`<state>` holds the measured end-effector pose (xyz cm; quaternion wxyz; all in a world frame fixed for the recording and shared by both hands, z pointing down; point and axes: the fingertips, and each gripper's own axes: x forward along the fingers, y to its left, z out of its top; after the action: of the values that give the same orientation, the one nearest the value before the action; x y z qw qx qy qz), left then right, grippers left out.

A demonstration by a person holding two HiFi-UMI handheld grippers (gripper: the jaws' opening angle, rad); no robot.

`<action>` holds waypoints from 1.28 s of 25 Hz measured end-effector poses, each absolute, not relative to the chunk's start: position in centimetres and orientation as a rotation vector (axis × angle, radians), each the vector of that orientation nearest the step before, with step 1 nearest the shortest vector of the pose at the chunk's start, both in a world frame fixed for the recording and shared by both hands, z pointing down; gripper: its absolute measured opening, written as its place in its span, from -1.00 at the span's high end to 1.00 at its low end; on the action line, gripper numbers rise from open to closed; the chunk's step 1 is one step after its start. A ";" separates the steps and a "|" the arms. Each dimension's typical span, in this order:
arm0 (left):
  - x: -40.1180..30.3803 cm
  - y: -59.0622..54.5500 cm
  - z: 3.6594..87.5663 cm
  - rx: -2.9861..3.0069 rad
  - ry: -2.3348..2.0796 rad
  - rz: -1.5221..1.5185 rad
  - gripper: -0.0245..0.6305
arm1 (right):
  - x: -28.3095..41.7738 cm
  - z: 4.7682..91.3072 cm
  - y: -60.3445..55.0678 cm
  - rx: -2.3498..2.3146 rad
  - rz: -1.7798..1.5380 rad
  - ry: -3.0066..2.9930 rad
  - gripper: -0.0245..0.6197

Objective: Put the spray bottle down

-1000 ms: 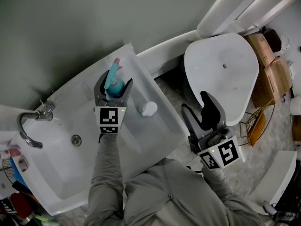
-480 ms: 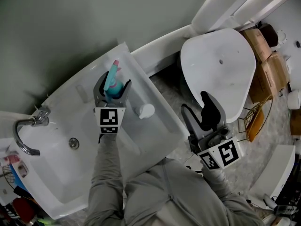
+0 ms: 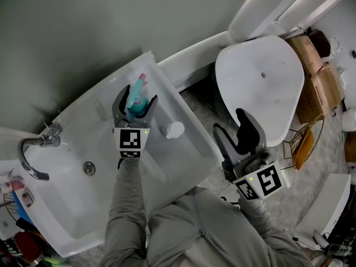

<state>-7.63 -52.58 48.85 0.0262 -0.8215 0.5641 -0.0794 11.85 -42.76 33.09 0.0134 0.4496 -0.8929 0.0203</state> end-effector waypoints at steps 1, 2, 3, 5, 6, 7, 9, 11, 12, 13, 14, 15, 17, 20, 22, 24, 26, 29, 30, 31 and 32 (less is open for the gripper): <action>-7.6 -52.5 48.7 -2.538 1.741 -0.244 -0.25 | 11.9 33.0 -42.7 1.400 0.062 -2.783 0.07; -7.6 -52.3 48.5 -2.539 1.738 -0.243 -0.25 | 11.8 32.9 -42.5 1.399 0.061 -2.784 0.07; -7.6 -52.2 48.3 -2.541 1.735 -0.241 -0.25 | 11.8 32.9 -42.4 1.398 0.060 -2.785 0.07; -7.5 -51.7 47.7 -2.542 1.725 -0.234 -0.25 | 11.8 32.8 -42.3 1.396 0.060 -2.789 0.07; -7.5 -51.3 47.3 -2.538 1.720 -0.231 -0.25 | 11.7 32.8 -42.3 1.395 0.061 -2.792 0.07; -7.6 -51.0 46.9 -2.530 1.718 -0.229 -0.25 | 11.7 32.7 -42.2 1.393 0.062 -2.795 0.07; -7.9 -50.1 46.0 -2.512 1.724 -0.220 -0.25 | 11.6 32.6 -42.0 1.389 0.063 -2.801 0.07; -8.4 -49.1 45.0 -2.497 1.737 -0.198 -0.25 | 11.4 32.5 -41.6 1.385 0.064 -2.808 0.07; -8.6 -48.6 44.5 -2.488 1.742 -0.186 -0.25 | 11.3 32.5 -41.5 1.382 0.063 -2.812 0.07; -8.9 -48.0 43.9 -2.478 1.746 -0.172 -0.25 | 11.1 32.4 -41.3 1.377 0.063 -2.817 0.07; -9.2 -47.3 43.3 -2.467 1.751 -0.155 -0.25 | 10.9 32.4 -41.2 1.371 0.062 -2.821 0.07; -9.5 -46.6 42.6 -2.456 1.757 -0.138 -0.25 | 10.7 32.4 -41.0 1.365 0.062 -2.826 0.07; -9.9 -45.1 41.2 -2.435 1.763 -0.105 -0.25 | 10.2 32.2 -40.6 1.354 0.060 -2.836 0.07; -10.3 -42.9 39.3 -2.418 1.783 -0.075 -0.25 | 9.6 31.9 -39.7 1.342 0.056 -2.852 0.07; -10.7 -41.3 38.3 -2.414 1.825 -0.076 -0.25 | 9.2 31.7 -39.1 1.335 0.052 -2.863 0.07; -11.3 -39.7 37.7 -2.394 1.864 -0.057 -0.25 | 8.9 31.6 -38.3 1.336 0.047 -2.872 0.07; -11.9 -38.1 37.3 -2.373 1.897 -0.033 -0.25 | 8.6 31.5 -37.5 1.341 0.042 -2.881 0.07; -12.6 -35.6 36.9 -2.353 1.935 -0.037 -0.25 | 7.9 31.3 -36.0 1.343 0.035 -2.894 0.07; -12.8 -34.8 36.7 -2.348 1.942 -0.047 -0.25 | 7.7 31.2 -35.5 1.342 0.034 -2.898 0.07; -13.0 -33.9 36.6 -2.340 1.942 -0.054 -0.25 | 7.5 31.2 -34.9 1.342 0.033 -2.902 0.07; -13.1 -33.0 36.5 -2.327 1.936 -0.060 -0.25 | 7.3 31.1 -34.2 1.342 0.031 -2.907 0.07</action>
<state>-13.14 -33.03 36.47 0.0570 -0.7674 0.6383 -0.0198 7.26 -34.24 31.09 -0.0300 0.4188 -0.9075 0.0098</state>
